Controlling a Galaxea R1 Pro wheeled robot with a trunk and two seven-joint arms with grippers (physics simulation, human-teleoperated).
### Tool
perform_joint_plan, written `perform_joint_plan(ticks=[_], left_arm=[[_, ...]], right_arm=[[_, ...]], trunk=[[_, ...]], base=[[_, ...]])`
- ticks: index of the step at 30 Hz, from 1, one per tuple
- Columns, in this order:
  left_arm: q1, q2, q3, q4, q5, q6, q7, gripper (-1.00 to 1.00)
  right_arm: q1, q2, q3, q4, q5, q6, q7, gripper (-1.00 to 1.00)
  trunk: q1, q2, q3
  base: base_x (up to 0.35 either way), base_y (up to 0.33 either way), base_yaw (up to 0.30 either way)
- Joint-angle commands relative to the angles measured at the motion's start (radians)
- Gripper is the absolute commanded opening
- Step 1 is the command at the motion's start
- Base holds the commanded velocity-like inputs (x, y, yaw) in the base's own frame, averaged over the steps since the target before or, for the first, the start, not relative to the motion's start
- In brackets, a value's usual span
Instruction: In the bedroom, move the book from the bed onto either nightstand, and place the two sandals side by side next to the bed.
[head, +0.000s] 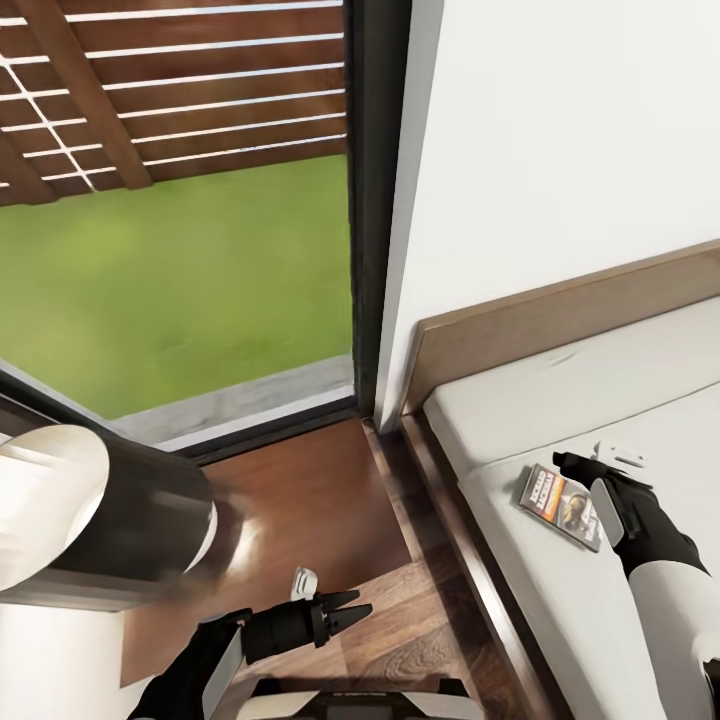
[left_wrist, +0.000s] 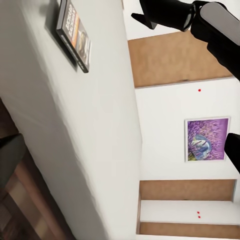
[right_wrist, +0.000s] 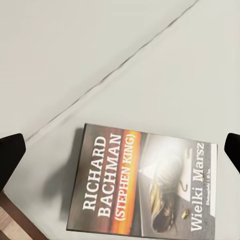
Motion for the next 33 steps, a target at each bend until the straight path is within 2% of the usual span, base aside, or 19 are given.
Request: perform_joint_plan(ticks=[1, 33], left_arm=[[0.000, 0.000, -0.001, 0.000, 0.005, 0.011, -0.002, 1.00], [0.000, 0.000, -0.003, -0.003, 0.004, 0.040, -0.005, 1.00]], right_arm=[[0.000, 0.000, 0.001, -0.002, -0.011, 0.004, -0.007, 1.00], [0.000, -0.009, -0.005, -0.005, -0.012, -0.004, -0.010, 1.00]], trunk=[[0.004, -0.008, -0.004], [0.127, -0.232, -0.104]], base=[[0.000, 0.000, 0.000], [0.000, 0.000, 0.000]])
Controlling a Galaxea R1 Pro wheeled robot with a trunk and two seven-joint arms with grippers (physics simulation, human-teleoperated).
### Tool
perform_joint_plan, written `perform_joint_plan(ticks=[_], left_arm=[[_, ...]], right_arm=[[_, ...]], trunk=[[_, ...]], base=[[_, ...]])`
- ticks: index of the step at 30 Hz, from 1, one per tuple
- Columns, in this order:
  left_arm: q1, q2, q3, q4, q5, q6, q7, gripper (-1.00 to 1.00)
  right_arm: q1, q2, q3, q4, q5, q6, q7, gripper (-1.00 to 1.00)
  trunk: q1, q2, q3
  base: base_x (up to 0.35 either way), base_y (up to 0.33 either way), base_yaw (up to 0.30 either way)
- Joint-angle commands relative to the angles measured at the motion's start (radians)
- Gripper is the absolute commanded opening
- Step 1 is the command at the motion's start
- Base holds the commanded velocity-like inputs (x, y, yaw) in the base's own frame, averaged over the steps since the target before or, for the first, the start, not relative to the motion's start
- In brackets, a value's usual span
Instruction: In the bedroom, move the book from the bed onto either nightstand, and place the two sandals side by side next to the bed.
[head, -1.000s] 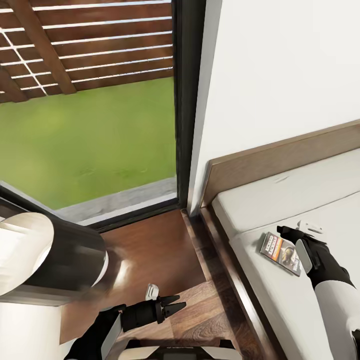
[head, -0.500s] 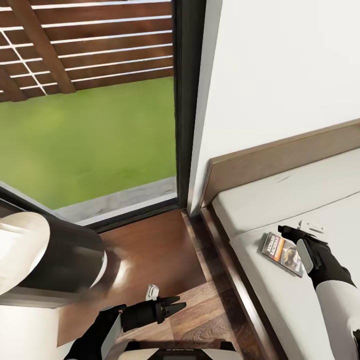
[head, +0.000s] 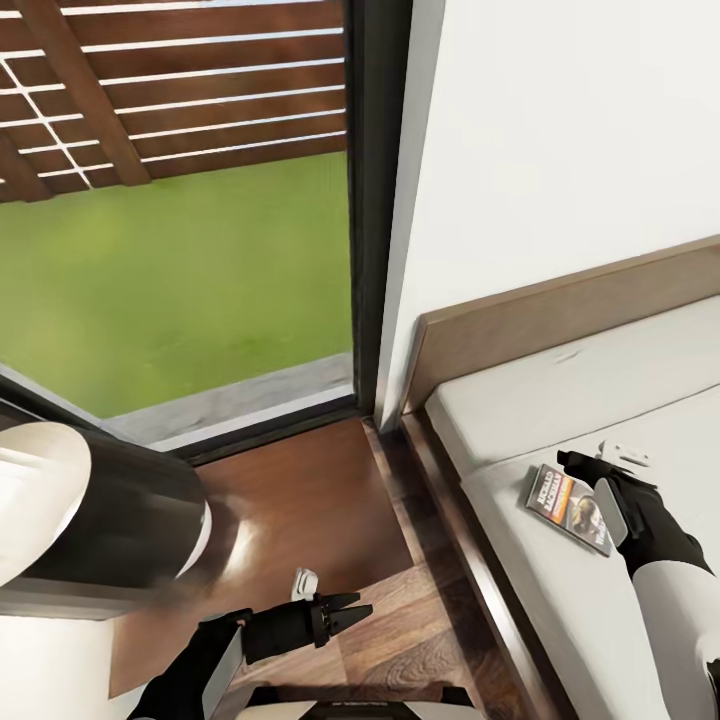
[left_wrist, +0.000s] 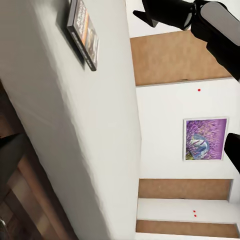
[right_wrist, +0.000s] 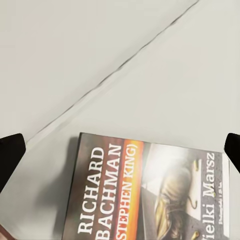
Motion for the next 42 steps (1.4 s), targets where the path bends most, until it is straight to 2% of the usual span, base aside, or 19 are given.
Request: perform_joint_plan(ticks=[1, 42], left_arm=[[0.000, 0.000, -0.001, 0.000, 0.006, 0.010, -0.002, 1.00], [0.000, 0.000, -0.002, 0.001, 0.007, 0.011, -0.002, 1.00]], right_arm=[[0.000, 0.000, 0.000, -0.002, -0.011, 0.004, -0.006, 1.00], [0.000, -0.001, -0.007, -0.057, -0.011, 0.003, -0.006, 1.00]], trunk=[[0.004, -0.008, -0.004], [0.161, -0.295, -0.132]], base=[[0.000, 0.000, 0.000], [0.000, 0.000, 0.000]])
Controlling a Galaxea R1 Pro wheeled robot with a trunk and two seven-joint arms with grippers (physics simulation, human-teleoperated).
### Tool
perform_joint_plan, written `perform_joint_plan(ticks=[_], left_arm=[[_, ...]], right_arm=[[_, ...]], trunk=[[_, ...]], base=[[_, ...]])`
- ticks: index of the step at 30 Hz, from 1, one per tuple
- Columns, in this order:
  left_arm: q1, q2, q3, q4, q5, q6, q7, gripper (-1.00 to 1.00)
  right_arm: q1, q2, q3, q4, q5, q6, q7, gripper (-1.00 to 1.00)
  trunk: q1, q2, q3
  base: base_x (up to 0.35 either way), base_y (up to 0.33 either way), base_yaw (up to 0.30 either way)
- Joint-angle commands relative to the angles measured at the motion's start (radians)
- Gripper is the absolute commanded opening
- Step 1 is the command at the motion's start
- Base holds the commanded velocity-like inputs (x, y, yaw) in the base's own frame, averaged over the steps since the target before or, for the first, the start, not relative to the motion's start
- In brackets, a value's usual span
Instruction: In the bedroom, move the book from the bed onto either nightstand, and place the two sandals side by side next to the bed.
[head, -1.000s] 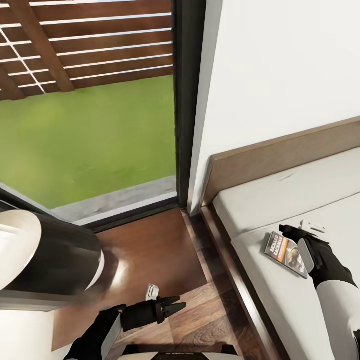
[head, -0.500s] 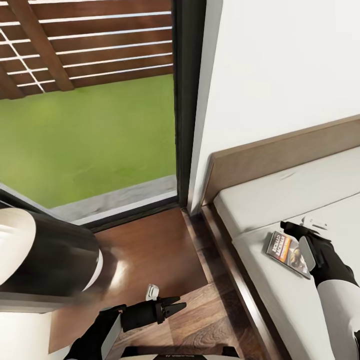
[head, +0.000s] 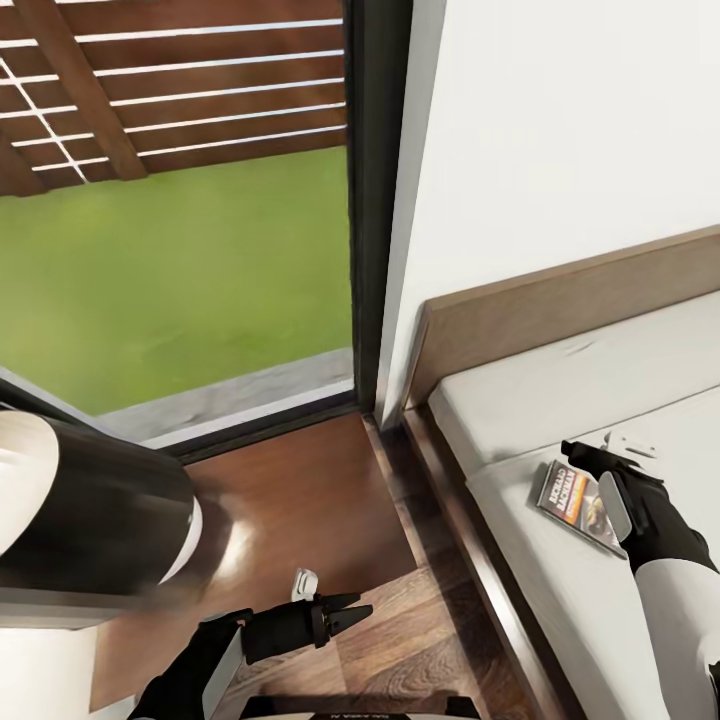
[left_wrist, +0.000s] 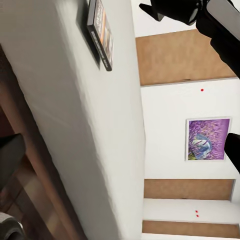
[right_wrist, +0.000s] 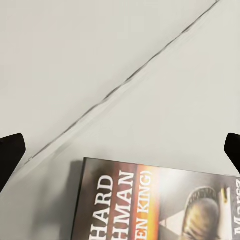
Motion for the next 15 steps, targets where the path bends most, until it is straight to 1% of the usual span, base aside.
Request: perform_joint_plan(ticks=[1, 7, 12, 15], left_arm=[[0.000, 0.000, -0.002, 0.000, 0.005, 0.011, -0.002, 1.00], [0.000, 0.000, -0.002, 0.000, 0.006, 0.010, -0.002, 1.00], [0.000, 0.000, -0.002, 0.000, 0.006, 0.010, -0.002, 1.00], [0.000, 0.000, -0.002, 0.000, 0.006, 0.010, -0.002, 1.00]], right_arm=[[0.000, 0.000, 0.001, 0.001, -0.011, 0.004, -0.006, 1.00], [0.000, -0.001, 0.001, 0.008, -0.012, -0.019, -0.005, 1.00], [0.000, -0.001, 0.001, 0.012, -0.013, -0.078, -0.005, 1.00], [0.000, -0.001, 0.001, 0.013, -0.014, -0.092, -0.006, 1.00]], trunk=[[0.004, -0.008, -0.004], [0.027, -0.050, -0.023], [0.046, -0.085, -0.038], [0.058, -0.106, -0.048]], base=[[0.000, 0.000, 0.000], [0.000, 0.000, 0.000], [0.000, 0.000, 0.000], [0.000, 0.000, 0.000]])
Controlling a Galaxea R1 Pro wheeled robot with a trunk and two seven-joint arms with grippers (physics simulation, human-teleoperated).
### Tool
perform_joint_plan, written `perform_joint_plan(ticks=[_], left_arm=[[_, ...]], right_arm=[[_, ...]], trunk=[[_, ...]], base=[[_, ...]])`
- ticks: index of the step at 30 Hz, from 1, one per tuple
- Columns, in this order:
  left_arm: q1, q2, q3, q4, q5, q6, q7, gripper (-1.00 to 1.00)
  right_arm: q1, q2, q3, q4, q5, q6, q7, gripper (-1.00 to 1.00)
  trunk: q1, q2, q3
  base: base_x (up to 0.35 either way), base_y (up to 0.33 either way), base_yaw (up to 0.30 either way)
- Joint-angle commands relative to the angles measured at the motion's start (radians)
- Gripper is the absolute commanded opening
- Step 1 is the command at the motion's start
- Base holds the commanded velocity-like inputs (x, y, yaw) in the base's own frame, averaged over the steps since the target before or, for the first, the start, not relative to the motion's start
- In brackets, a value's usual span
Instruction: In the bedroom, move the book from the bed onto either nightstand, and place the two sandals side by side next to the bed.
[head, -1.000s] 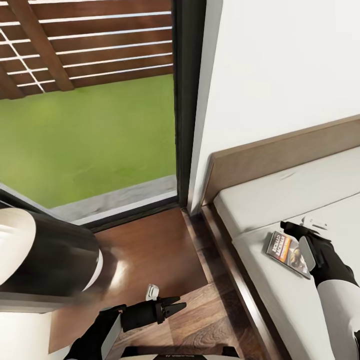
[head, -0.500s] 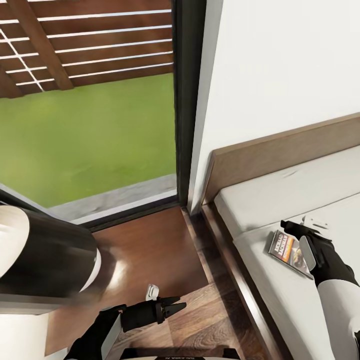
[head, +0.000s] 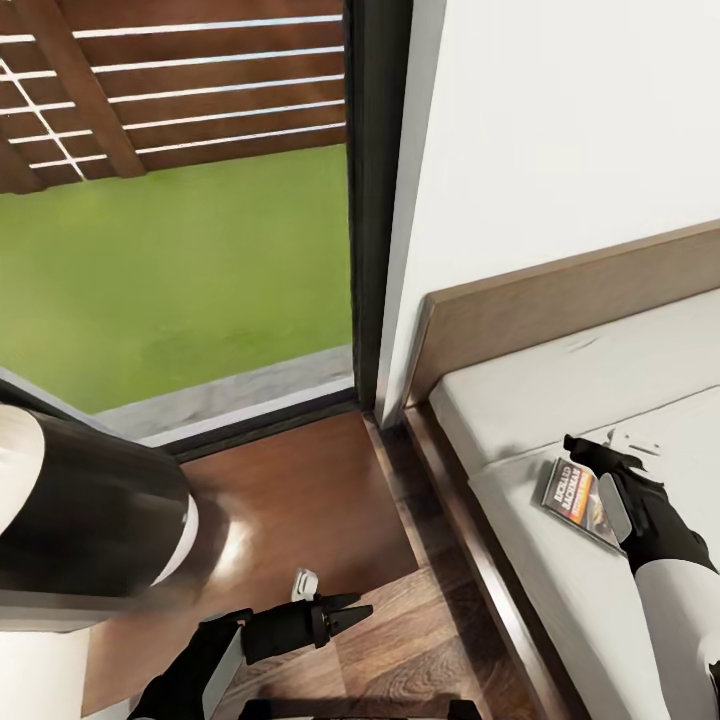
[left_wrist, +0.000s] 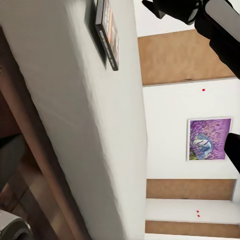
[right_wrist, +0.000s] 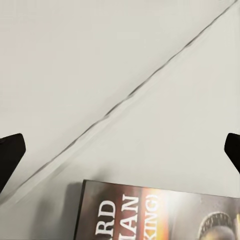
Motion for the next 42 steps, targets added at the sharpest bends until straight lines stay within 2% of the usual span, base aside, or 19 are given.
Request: perform_joint_plan(ticks=[1, 27, 42], left_arm=[[0.000, 0.000, -0.001, 0.000, 0.006, 0.010, -0.002, 1.00], [0.000, 0.000, -0.001, 0.000, 0.006, 0.011, -0.002, 1.00], [0.000, 0.000, -0.001, 0.002, 0.006, 0.012, -0.002, 1.00]], right_arm=[[0.000, 0.000, 0.001, -0.002, -0.010, 0.003, -0.005, 1.00], [0.000, 0.000, 0.001, 0.030, -0.011, -0.002, -0.005, 1.00], [0.000, 0.000, 0.001, 0.030, -0.011, -0.002, -0.005, 1.00]], trunk=[[0.004, -0.008, -0.004], [0.104, -0.190, -0.085], [0.107, -0.197, -0.088]], base=[[0.000, 0.000, 0.000], [0.000, 0.000, 0.000], [0.000, 0.000, 0.000]])
